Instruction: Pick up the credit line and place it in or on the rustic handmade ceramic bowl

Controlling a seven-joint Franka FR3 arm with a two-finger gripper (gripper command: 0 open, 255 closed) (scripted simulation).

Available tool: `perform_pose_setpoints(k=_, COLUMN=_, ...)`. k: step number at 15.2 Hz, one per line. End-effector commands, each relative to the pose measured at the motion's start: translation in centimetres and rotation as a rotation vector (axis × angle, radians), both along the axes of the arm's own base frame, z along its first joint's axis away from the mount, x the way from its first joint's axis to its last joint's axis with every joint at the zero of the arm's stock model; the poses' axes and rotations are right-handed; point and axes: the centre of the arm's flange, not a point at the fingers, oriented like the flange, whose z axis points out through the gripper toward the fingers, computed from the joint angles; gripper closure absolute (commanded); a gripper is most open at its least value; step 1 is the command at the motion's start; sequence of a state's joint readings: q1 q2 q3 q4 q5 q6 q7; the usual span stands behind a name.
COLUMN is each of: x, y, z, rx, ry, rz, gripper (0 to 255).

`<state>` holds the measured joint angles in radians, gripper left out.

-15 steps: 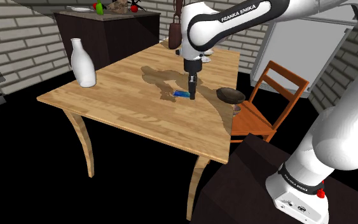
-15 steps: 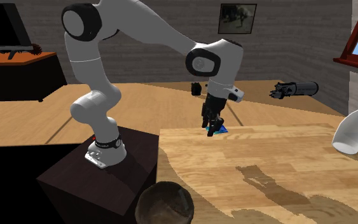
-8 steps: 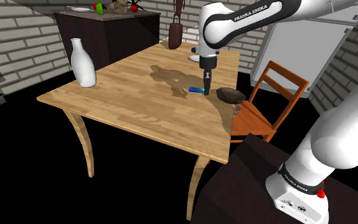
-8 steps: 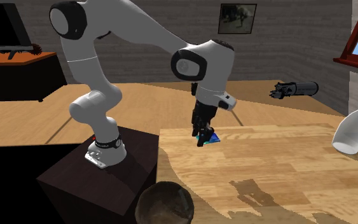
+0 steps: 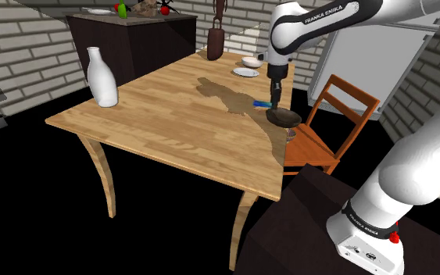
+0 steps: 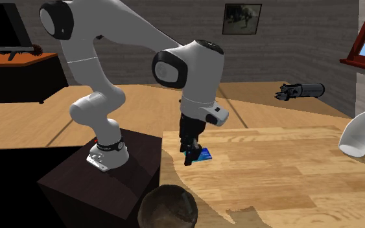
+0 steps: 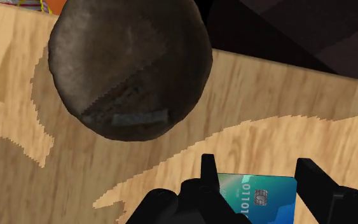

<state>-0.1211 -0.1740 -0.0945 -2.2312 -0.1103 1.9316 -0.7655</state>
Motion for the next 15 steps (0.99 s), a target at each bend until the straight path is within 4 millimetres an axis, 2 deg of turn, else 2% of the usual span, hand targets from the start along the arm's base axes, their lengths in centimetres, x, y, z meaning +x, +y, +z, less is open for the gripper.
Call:
perform_pose_setpoints(k=1, x=-0.5, y=-2.6, z=-0.2, rx=0.0, ry=0.0, rz=0.002, gripper=255)
perform_pose_setpoints(k=10, x=-3.6, y=-14.0, z=0.2, rx=0.0, ry=0.0, rz=0.002, gripper=255)
perform_pose_setpoints(k=11, x=-4.1, y=-15.8, z=0.3, rx=0.0, ry=0.0, rz=0.002, gripper=255)
perform_pose_setpoints(k=15, x=-4.1, y=-15.8, z=-1.9, rx=0.0, ry=0.0, rz=0.002, gripper=255)
